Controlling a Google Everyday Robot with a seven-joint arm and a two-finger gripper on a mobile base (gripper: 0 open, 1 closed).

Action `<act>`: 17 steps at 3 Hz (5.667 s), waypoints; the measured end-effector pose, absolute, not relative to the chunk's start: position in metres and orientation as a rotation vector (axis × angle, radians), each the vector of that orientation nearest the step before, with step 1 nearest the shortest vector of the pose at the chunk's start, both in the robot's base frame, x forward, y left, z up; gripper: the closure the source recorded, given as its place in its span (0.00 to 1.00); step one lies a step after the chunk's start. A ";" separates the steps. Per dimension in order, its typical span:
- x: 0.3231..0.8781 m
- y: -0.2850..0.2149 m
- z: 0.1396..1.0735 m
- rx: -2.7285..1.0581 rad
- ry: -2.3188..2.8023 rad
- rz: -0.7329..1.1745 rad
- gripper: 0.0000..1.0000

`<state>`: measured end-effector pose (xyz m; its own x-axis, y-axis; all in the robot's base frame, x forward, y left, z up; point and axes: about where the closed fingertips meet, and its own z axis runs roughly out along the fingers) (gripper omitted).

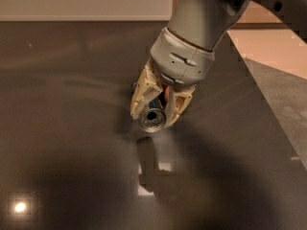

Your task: Place redbull can upright

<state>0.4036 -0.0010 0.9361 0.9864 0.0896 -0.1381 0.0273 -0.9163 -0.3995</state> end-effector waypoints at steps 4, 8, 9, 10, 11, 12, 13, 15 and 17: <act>0.392 0.010 0.969 -2.546 0.474 0.026 1.00; 0.372 -0.005 0.958 -2.228 0.868 0.130 1.00; 0.371 -0.011 0.966 -2.150 0.937 0.241 1.00; 0.371 -0.017 0.970 -2.053 1.030 0.389 1.00; 0.367 -0.025 0.971 -1.961 1.121 0.535 1.00; 0.361 -0.030 0.968 -1.884 1.180 0.688 1.00; 0.351 -0.031 0.959 -1.803 1.213 0.872 1.00; 0.333 -0.040 0.945 -1.670 1.230 1.125 1.00; 0.325 -0.054 0.926 -1.544 1.271 1.177 0.59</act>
Offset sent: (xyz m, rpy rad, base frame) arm -0.0050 0.0169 0.0219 0.0824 -0.0089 -0.2765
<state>0.3250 -0.0540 0.9260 0.0631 -0.2412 -0.9684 -0.9840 -0.1769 -0.0201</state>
